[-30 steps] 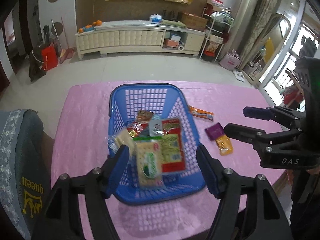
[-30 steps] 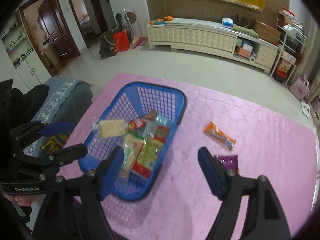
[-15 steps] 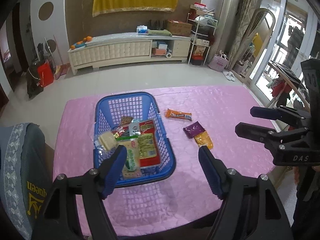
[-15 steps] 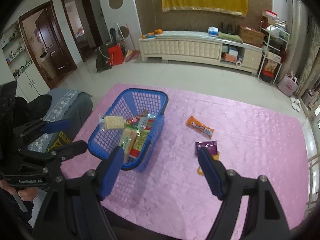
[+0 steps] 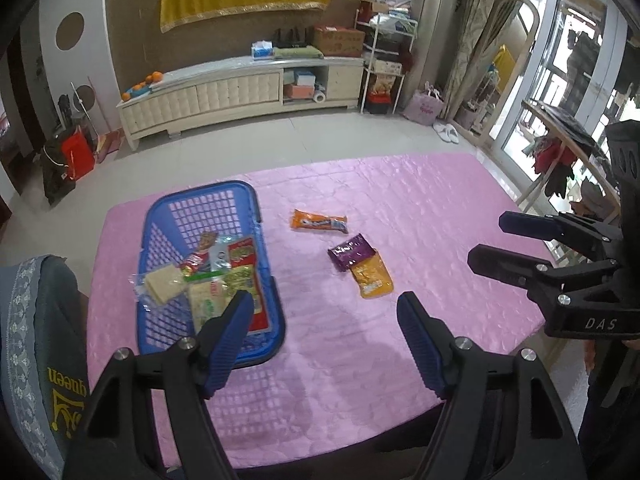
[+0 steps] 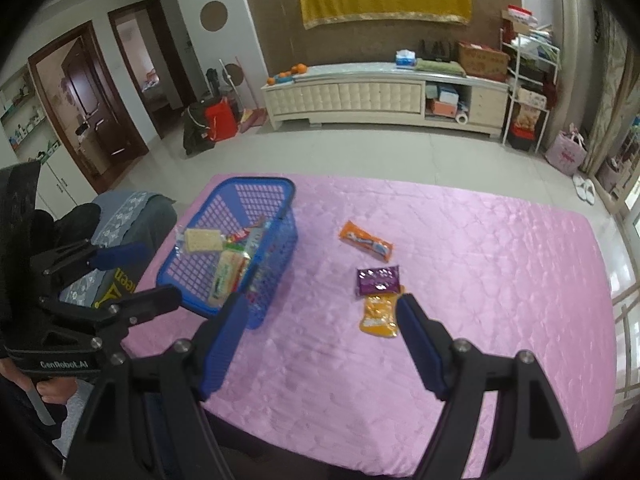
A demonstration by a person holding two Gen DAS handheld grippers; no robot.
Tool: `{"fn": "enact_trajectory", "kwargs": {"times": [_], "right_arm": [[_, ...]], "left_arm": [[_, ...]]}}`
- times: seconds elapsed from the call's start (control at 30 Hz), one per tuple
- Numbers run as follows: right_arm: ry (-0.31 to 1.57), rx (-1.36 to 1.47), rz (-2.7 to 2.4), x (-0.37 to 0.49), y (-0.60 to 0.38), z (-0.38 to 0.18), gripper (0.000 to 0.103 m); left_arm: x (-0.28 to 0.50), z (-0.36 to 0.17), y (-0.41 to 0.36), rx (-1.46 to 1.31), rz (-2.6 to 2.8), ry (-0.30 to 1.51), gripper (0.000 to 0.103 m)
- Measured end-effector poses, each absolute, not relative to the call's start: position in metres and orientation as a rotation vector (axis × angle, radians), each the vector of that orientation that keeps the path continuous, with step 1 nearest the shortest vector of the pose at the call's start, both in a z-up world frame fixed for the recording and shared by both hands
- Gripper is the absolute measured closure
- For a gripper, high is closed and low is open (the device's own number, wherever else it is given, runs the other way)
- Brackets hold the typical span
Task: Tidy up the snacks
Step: 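Move both tools back toward the purple and yellow packs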
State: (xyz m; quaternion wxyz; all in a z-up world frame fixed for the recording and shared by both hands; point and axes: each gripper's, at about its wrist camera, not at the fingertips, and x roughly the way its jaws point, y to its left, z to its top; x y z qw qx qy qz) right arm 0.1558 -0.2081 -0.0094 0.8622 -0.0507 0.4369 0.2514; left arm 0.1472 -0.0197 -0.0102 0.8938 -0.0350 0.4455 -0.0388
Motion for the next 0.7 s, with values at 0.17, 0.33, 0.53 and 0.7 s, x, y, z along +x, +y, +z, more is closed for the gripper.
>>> {"fn": "enact_trajectory", "kwargs": {"times": [0.17,0.33,0.53,0.7], "right_arm": [[0.958,-0.106,0.503,0.167,-0.233,-0.03,0.023],[1.011,-0.086,0.487,0.182,-0.256,-0.055,0.023],[1.086,-0.059,0.464,0.204,-0.279,-0.092,0.023],[1.134,-0.036,0.447,0.221,-0.293,-0.117,0.023]], "left_arm": [[0.166,-0.029,-0.047,-0.059,-0.1,0.969,0.031],[0.187,-0.053,-0.07,-0.041,-0.11,1.025,0.031],[0.216,-0.088,-0.09,-0.064,-0.116,1.105,0.031],[0.243,-0.12,-0.101,-0.093,-0.102,1.176,0.031]]}}
